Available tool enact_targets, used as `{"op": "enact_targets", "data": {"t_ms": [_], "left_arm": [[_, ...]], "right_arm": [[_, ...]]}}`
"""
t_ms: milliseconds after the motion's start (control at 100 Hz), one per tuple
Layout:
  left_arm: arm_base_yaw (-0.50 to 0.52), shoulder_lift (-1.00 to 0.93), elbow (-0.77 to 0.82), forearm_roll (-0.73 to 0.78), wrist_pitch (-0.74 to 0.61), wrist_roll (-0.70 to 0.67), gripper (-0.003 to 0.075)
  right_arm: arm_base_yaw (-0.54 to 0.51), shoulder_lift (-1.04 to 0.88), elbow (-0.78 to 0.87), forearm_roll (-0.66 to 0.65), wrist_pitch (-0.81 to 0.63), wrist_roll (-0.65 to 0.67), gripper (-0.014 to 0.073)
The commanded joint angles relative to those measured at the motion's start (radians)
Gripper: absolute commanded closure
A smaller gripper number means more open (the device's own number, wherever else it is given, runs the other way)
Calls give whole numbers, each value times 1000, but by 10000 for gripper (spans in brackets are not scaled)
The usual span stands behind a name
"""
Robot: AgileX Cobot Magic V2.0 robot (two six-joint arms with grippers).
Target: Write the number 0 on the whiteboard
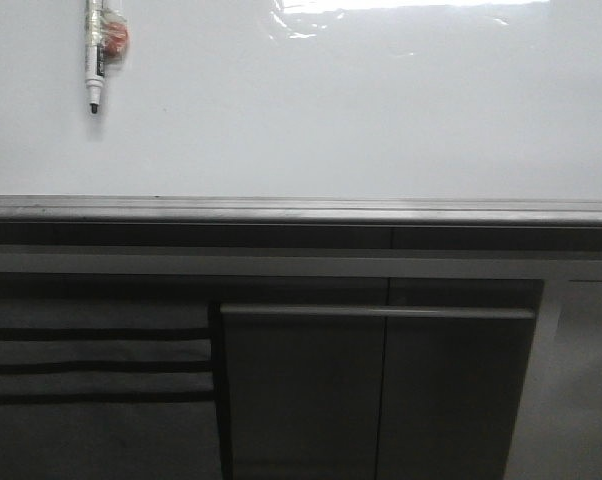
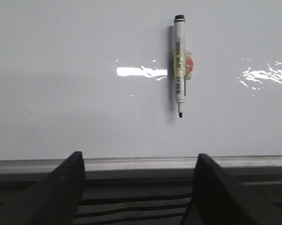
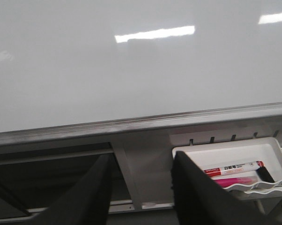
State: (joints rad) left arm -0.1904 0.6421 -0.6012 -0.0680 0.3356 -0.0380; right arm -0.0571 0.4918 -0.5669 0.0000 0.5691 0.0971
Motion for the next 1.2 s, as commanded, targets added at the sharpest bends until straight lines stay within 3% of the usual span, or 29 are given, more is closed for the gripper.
{"op": "enact_targets", "data": {"t_ms": [0, 240, 590, 870, 1120, 1190], "left_arm": [[-51, 79, -82, -15, -85, 1, 275], [-202, 320, -214, 4, -99, 38, 281], [-214, 622, -389, 22, -107, 38, 281], [-156, 794, -523, 14, -58, 15, 282], [-140, 849, -549, 8, -118, 15, 283], [-140, 859, -561, 8, -115, 15, 315]], "right_arm": [[19, 25, -35, 21, -64, -41, 316], [138, 53, -44, 26, -69, -45, 316], [349, 69, -46, 29, -106, -45, 316], [361, 69, -46, 29, -108, -45, 316], [361, 69, -46, 29, -107, -45, 316], [361, 69, -46, 29, -107, -45, 316]]}}
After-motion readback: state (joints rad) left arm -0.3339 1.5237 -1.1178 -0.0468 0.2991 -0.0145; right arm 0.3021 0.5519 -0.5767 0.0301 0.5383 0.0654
